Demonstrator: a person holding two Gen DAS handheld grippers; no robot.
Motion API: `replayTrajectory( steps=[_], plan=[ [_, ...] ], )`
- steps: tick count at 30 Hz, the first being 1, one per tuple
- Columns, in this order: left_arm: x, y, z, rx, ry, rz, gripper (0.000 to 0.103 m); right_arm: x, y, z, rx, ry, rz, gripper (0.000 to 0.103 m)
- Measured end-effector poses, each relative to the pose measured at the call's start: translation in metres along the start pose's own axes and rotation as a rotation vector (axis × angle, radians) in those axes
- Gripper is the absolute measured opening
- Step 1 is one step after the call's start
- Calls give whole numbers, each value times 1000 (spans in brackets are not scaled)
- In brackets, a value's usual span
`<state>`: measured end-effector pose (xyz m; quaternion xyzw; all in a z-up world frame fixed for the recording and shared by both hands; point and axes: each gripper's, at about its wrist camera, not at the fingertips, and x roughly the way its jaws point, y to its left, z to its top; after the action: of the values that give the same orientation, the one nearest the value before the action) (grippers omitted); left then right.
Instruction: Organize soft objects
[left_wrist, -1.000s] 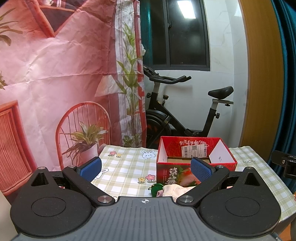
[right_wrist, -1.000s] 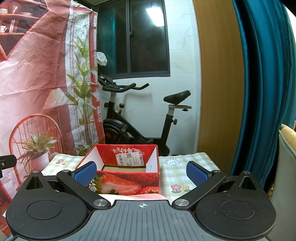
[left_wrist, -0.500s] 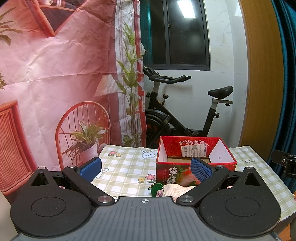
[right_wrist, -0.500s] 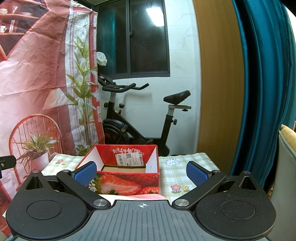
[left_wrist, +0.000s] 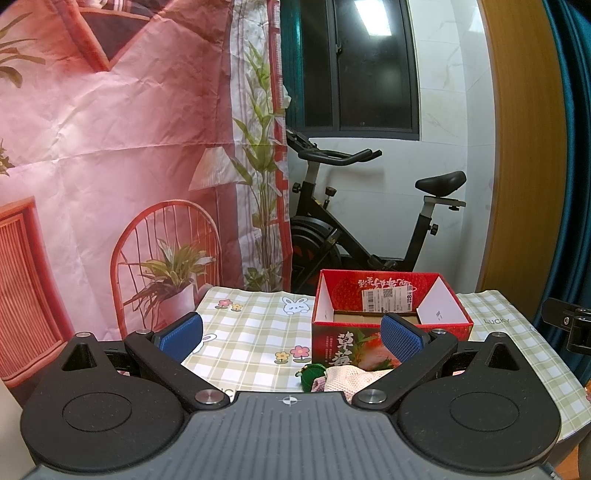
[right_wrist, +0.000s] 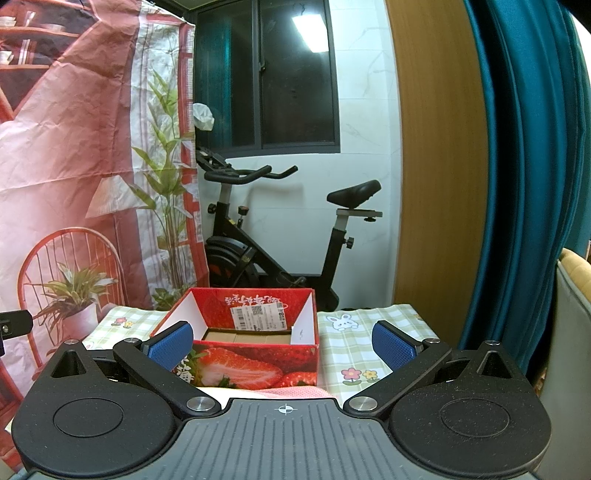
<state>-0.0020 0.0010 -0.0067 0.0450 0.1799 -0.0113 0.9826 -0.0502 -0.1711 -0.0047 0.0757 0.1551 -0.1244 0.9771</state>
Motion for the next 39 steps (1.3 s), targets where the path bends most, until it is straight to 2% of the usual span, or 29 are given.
replayTrajectory(
  steps=[21,27,31,33,37,39],
  plan=[
    [3,-1,-4,-14,20,-5,103,2,3,-1,2,1,2,103],
    [15,3,-6,-41,50,-19,103,5,-1,-8,38,-8,40,103],
    [30,5,-15,-49,58,-8,103,21,-7,-30,55,5,52,103],
    [40,6,-22,-50,64,-8,103,42,-10,-51,52,9,75,103],
    [67,7,-37,-62,117,-26,103,61,-6,-69,57,-15,83,103],
    [80,9,-45,-74,145,-46,103,73,-5,-79,57,0,87,103]
  ],
)
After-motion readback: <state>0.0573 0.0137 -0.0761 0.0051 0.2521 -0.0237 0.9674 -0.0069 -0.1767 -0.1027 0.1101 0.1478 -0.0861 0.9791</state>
